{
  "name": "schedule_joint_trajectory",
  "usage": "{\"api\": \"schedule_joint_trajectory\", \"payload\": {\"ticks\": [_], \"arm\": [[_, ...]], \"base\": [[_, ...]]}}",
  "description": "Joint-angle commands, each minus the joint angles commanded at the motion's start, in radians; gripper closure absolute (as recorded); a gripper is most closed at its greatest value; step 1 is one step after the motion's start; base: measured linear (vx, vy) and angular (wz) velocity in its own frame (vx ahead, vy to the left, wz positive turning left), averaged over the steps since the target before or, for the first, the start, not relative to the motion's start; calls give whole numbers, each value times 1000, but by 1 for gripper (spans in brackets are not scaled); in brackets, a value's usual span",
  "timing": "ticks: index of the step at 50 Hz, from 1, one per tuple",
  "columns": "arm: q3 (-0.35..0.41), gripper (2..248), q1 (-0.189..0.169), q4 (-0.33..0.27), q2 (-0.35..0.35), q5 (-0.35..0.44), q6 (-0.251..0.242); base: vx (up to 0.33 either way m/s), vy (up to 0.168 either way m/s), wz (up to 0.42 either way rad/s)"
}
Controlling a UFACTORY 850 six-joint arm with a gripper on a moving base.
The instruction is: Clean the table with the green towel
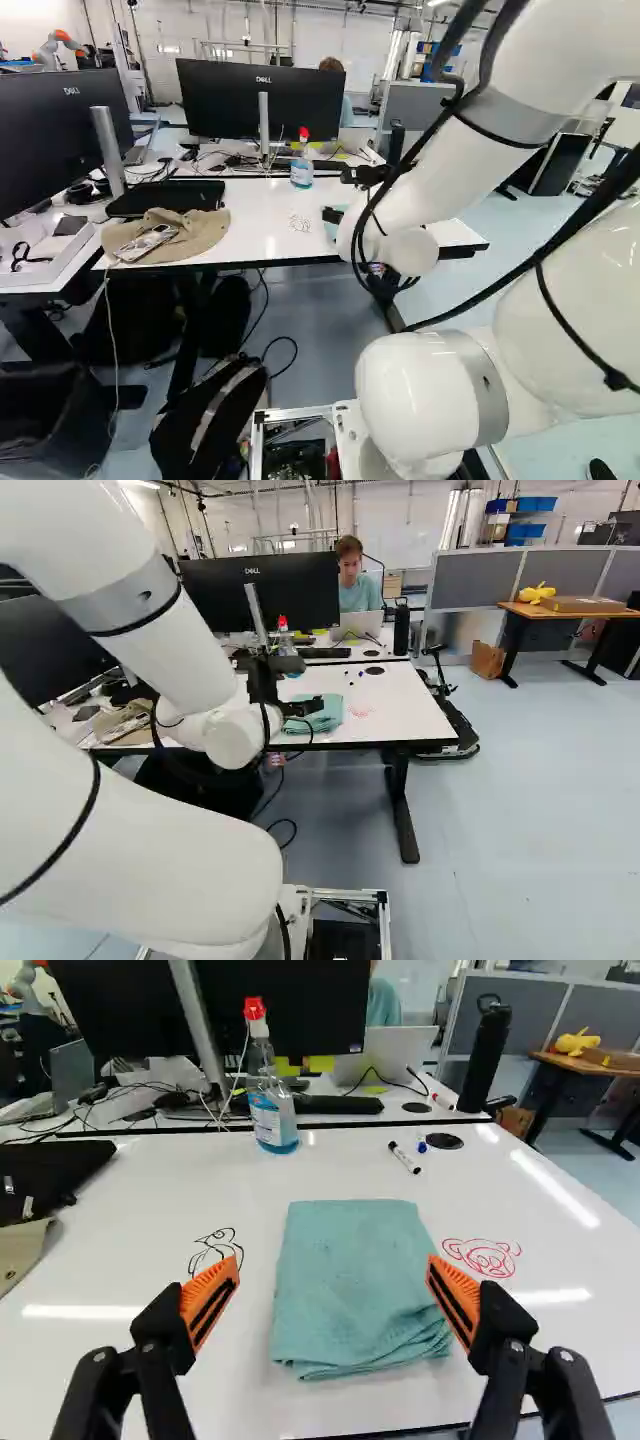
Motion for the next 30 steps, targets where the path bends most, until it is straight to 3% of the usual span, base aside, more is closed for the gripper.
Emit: {"api": "schedule_joint_trajectory", "payload": {"ticks": [30], "arm": [[-151,3,-30,31,-82,-312,0]], "base": [[0,0,0]]}}
